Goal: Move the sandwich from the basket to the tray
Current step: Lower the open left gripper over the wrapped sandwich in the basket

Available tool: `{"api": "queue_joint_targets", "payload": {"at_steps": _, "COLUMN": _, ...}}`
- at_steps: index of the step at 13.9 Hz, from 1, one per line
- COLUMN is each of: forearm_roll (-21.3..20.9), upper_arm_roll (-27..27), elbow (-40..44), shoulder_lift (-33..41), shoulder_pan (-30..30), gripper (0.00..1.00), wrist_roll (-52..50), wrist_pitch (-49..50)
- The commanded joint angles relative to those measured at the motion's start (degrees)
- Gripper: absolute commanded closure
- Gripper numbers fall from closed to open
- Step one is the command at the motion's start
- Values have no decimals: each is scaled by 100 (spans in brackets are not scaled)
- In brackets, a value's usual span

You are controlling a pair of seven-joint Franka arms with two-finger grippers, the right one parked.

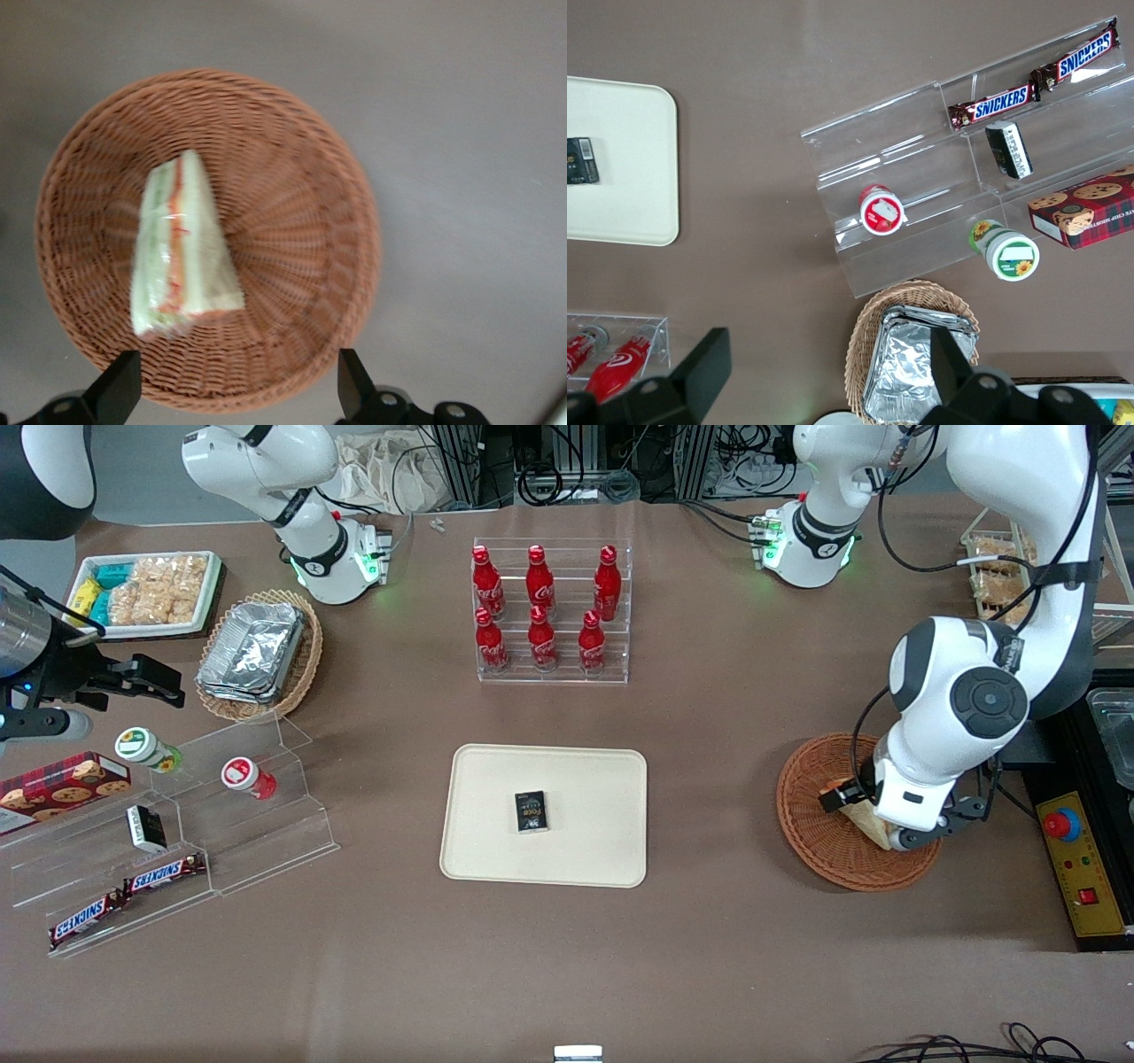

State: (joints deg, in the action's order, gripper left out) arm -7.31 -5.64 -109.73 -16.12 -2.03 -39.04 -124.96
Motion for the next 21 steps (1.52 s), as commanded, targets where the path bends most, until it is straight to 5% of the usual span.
{"api": "queue_joint_targets", "payload": {"at_steps": 1, "forearm_roll": -96, "upper_arm_roll": 334, "elbow": -232, "shoulder_lift": 4, "shoulder_pan": 9, "gripper": 0, "wrist_roll": -253, "wrist_pitch": -133}}
{"api": "queue_joint_targets", "payload": {"at_steps": 17, "forearm_roll": -43, "upper_arm_roll": 669, "elbow": -858, "shoulder_lift": -778, "shoulder_pan": -70, "gripper": 0, "wrist_roll": -1132, "wrist_pitch": -1346}}
{"api": "queue_joint_targets", "payload": {"at_steps": 18, "forearm_roll": -17, "upper_arm_roll": 652, "elbow": -657, "shoulder_lift": -857, "shoulder_pan": -78, "gripper": 10, "wrist_roll": -1254, "wrist_pitch": -1338}}
{"api": "queue_joint_targets", "payload": {"at_steps": 19, "forearm_roll": -25, "upper_arm_roll": 643, "elbow": -490, "shoulder_lift": -936, "shoulder_pan": -122, "gripper": 35, "wrist_roll": -1534, "wrist_pitch": -1320}}
{"api": "queue_joint_targets", "payload": {"at_steps": 20, "forearm_roll": -25, "upper_arm_roll": 643, "elbow": -436, "shoulder_lift": -954, "shoulder_pan": -236, "gripper": 79, "wrist_roll": -1667, "wrist_pitch": -1294}}
{"api": "queue_joint_targets", "payload": {"at_steps": 21, "forearm_roll": -34, "upper_arm_roll": 643, "elbow": -453, "shoulder_lift": -946, "shoulder_pan": -263, "gripper": 100, "wrist_roll": -1651, "wrist_pitch": -1285}}
